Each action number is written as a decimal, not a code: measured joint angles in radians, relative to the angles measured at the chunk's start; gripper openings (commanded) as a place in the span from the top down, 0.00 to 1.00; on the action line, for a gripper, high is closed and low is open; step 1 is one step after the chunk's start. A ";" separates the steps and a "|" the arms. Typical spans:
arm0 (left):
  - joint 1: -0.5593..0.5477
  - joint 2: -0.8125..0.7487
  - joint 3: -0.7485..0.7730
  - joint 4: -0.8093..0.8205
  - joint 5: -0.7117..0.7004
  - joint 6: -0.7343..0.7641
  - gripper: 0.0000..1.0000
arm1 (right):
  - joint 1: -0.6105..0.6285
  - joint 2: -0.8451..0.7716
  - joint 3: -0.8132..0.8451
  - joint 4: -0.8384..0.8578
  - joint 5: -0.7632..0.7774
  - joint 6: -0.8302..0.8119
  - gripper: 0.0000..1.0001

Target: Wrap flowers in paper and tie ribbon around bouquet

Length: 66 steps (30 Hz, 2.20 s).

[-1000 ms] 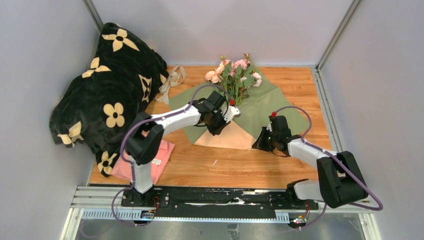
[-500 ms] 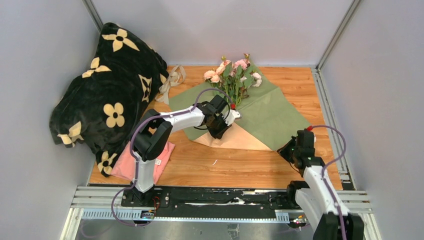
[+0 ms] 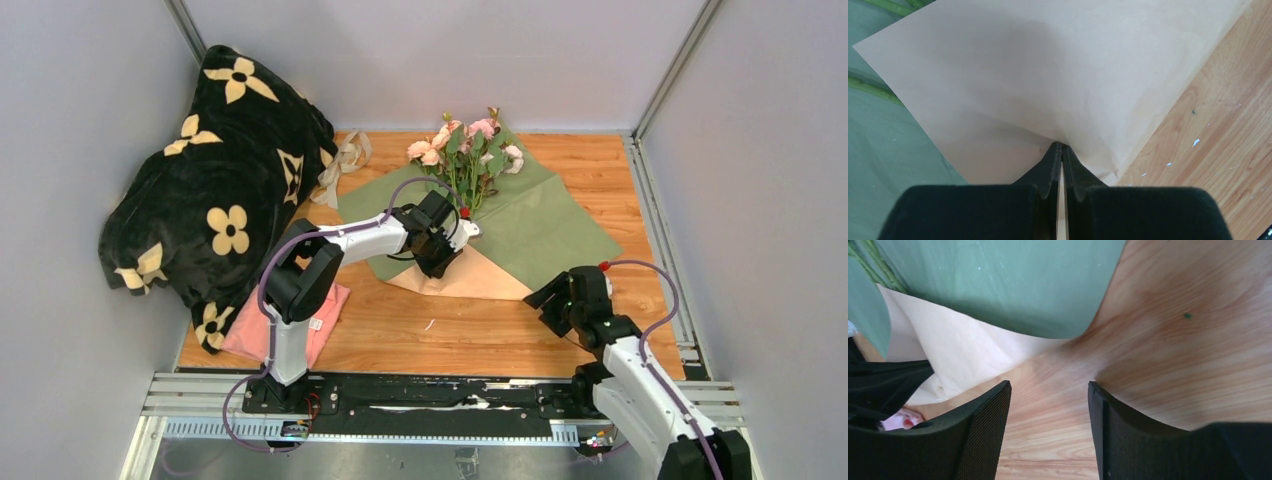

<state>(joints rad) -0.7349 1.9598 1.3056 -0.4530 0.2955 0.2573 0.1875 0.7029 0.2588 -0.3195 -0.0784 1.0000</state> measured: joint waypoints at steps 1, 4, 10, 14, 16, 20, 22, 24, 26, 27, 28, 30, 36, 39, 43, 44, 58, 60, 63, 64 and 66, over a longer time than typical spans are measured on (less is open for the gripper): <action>0.000 0.000 0.000 0.000 0.000 0.000 0.94 | 0.014 0.013 0.000 0.015 0.004 0.019 0.40; 0.000 -0.001 -0.001 0.001 0.000 0.000 0.94 | 0.036 0.071 0.000 0.072 0.015 0.071 0.46; 0.000 -0.001 -0.001 0.001 0.000 0.000 0.94 | 0.038 0.202 0.002 0.217 0.062 0.126 0.63; 0.000 -0.001 -0.002 0.002 0.000 0.000 0.94 | 0.038 0.260 0.009 0.272 0.088 0.134 0.83; 0.000 -0.002 -0.002 0.002 -0.001 0.000 0.94 | 0.039 0.272 0.009 0.283 0.103 0.134 0.94; 0.000 -0.003 0.000 -0.002 0.000 0.000 0.92 | 0.040 0.276 0.009 0.283 0.116 0.108 1.00; -0.002 -0.003 0.013 -0.022 -0.001 0.000 0.90 | 0.045 0.275 0.021 0.266 0.129 0.068 1.00; -0.004 -0.003 0.038 -0.045 -0.001 0.002 0.86 | 0.055 0.276 0.042 0.233 0.156 0.026 1.00; -0.009 -0.003 0.076 -0.060 0.001 0.004 0.83 | 0.077 0.276 0.068 0.196 0.190 -0.011 1.00; -0.014 -0.002 0.102 -0.064 0.008 0.003 0.83 | 0.101 0.276 0.089 0.173 0.220 -0.035 1.00; -0.017 0.000 0.117 -0.064 0.014 0.003 0.83 | 0.122 0.275 0.108 0.153 0.244 -0.055 1.00; -0.025 0.014 0.162 -0.063 0.027 0.000 0.82 | 0.160 0.267 0.140 0.120 0.294 -0.088 1.00; -0.029 0.152 0.248 -0.050 0.039 -0.016 0.82 | 0.281 0.257 0.223 0.042 0.448 -0.209 1.00; -0.026 0.196 0.287 -0.048 0.055 -0.035 0.82 | 0.360 0.288 0.268 0.031 0.513 -0.294 1.00; -0.026 0.207 0.301 -0.055 0.061 -0.048 0.82 | 0.487 0.335 0.332 0.061 0.606 -0.480 1.00; -0.026 0.207 0.301 -0.055 0.061 -0.050 0.82 | 0.513 0.345 0.346 0.081 0.621 -0.533 1.00; -0.024 0.207 0.300 -0.052 0.066 -0.062 0.78 | 0.638 0.344 0.373 0.259 0.684 -0.597 0.25; -0.024 0.207 0.300 -0.052 0.065 -0.068 0.78 | 0.634 0.265 0.293 0.228 0.695 -0.418 0.22; -0.023 0.209 0.300 -0.050 0.065 -0.072 0.78 | 0.629 0.179 0.161 0.175 0.659 -0.167 0.21; -0.023 0.209 0.300 -0.050 0.065 -0.074 0.78 | 0.630 0.165 0.133 0.167 0.645 -0.113 0.21; -0.021 0.209 0.300 -0.050 0.065 -0.076 0.78 | 0.633 0.134 0.069 0.154 0.613 0.020 0.21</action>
<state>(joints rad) -0.7563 2.1693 1.6054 -0.5030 0.3607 0.1810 0.8204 0.8368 0.3283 -0.1654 0.5350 1.0203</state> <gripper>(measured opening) 0.215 0.789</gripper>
